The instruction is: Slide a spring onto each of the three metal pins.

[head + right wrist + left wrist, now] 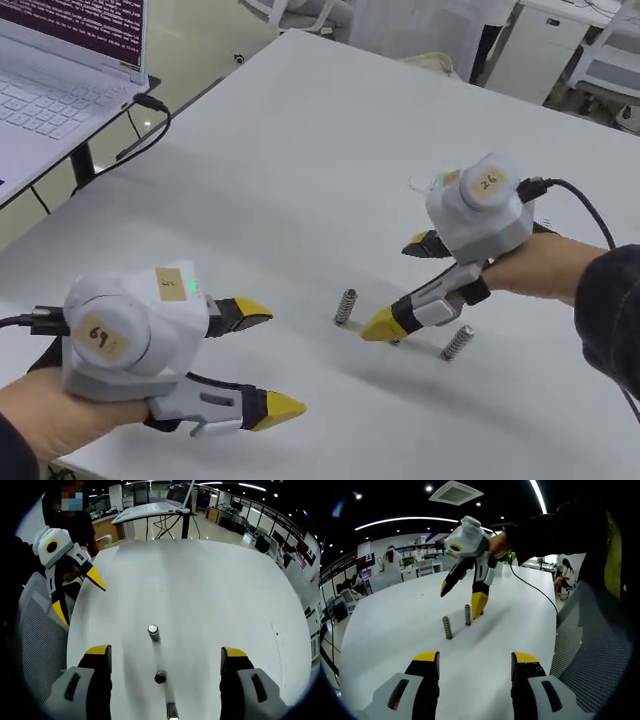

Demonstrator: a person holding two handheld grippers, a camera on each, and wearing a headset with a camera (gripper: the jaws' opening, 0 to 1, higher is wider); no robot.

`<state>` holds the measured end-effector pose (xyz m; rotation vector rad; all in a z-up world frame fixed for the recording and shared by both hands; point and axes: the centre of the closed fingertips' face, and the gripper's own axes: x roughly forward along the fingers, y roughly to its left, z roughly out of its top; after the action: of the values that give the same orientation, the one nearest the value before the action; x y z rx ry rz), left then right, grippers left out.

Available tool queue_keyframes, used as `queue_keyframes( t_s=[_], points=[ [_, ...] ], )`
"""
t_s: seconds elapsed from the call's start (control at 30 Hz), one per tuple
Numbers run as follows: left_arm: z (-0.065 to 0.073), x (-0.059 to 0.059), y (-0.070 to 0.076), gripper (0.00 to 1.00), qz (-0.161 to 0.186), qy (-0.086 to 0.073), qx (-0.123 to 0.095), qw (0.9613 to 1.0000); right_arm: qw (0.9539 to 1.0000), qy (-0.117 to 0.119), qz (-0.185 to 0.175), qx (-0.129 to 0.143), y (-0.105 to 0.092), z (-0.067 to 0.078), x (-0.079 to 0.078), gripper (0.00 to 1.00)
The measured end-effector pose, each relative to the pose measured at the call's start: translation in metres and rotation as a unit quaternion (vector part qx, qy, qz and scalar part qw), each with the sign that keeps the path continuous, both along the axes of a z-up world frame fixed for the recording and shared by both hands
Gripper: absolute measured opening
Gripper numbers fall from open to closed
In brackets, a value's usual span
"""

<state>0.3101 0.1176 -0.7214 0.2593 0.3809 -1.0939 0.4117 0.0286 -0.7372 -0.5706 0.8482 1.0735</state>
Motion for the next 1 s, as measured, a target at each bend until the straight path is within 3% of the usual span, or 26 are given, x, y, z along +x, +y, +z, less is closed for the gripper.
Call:
queue_keyframes(
  t_s=[0.23,0.5,1.0],
  points=[
    [0.003,0.003,-0.003,0.53,-0.003,-0.001,0.006,1.0000,0.9993,-0.009,-0.033,0.016,-0.021,0.006,-0.004,0.91],
    [0.004,0.006,-0.008,0.53,-0.007,0.001,0.011,0.9999,0.9949,-0.034,-0.082,0.049,-0.049,0.016,-0.009,0.93],
    [0.008,0.007,-0.022,0.53,-0.014,0.007,0.015,0.9998,0.9822,-0.050,-0.159,0.086,-0.106,0.017,-0.052,0.92]
  ],
)
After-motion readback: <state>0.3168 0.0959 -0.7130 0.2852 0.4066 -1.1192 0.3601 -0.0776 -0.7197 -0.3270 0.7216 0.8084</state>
